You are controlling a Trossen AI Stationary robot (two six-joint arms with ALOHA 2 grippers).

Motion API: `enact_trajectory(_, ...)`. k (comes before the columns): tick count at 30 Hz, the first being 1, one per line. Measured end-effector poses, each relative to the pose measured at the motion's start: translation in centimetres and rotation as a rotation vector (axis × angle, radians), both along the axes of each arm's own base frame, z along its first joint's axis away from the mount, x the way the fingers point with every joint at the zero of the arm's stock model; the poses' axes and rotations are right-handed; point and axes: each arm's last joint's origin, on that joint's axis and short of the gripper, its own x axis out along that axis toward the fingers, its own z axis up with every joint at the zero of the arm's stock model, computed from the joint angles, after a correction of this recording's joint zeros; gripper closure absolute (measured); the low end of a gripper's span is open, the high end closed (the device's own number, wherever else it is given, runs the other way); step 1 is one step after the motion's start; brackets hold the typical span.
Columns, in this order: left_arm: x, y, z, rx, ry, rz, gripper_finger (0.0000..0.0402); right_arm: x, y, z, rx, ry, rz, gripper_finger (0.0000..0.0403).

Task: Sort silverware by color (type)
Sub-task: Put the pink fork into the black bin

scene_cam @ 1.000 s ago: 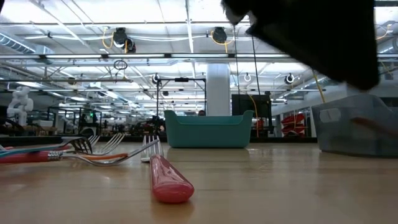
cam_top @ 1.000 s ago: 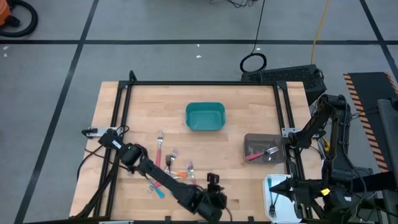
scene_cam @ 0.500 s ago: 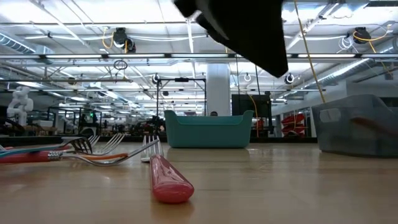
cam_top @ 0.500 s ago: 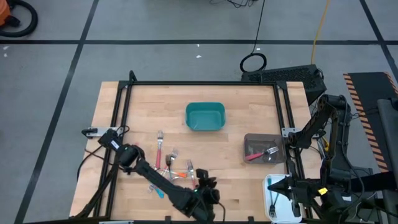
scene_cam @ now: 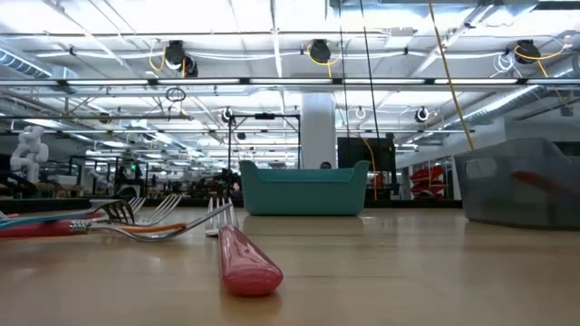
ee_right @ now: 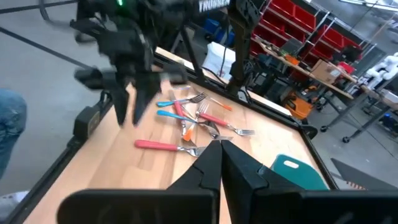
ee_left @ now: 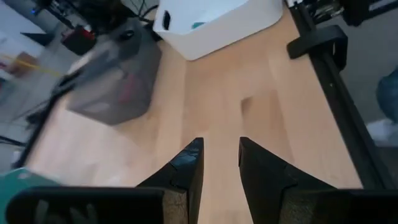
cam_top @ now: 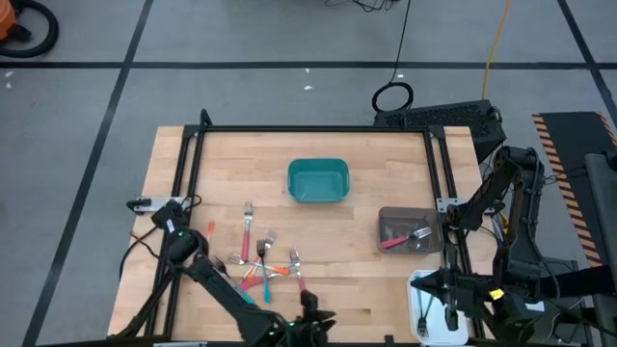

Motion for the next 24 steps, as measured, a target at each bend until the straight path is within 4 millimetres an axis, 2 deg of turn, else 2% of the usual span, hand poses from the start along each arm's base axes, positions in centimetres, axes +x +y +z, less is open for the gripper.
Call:
enact_trajectory(5,-1.7,1.3,4.4,0.052,-0.051,0.088,0.0300,0.5,-0.2,0.0,-0.029,0.006,-0.013,0.0399)
enact_trajectory(7,-2.5,1.6,5.0,0.076,-0.063,0.132,0.0300,0.7,-0.3,0.0,-0.032,0.008,-0.019,0.0399)
enact_trajectory(11,-5.5,2.1,4.3,0.180,-0.083,0.273,0.0300,0.8,-0.3,0.0,-0.037,0.010,-0.019,0.0399)
enact_trajectory(14,-8.6,3.3,4.1,0.203,-0.261,0.409,0.0300,0.8,-0.4,0.0,-0.046,0.009,-0.018,0.0399)
enact_trajectory(16,-10.2,3.8,3.8,0.106,-0.414,0.450,0.0300,0.8,-0.4,0.1,-0.056,0.009,-0.016,0.0399)
enact_trajectory(18,-10.5,4.0,2.8,0.074,-0.501,0.440,0.0300,1.0,-0.5,0.1,-0.055,0.008,-0.029,0.0399)
enact_trajectory(20,-10.4,4.1,2.6,0.024,-0.547,0.453,0.0300,1.3,-0.7,0.1,-0.054,0.007,-0.042,0.0399)
enact_trajectory(24,-8.8,4.8,2.3,-0.051,-0.507,0.530,0.0300,1.9,-1.0,0.2,-0.045,0.005,-0.071,0.0399)
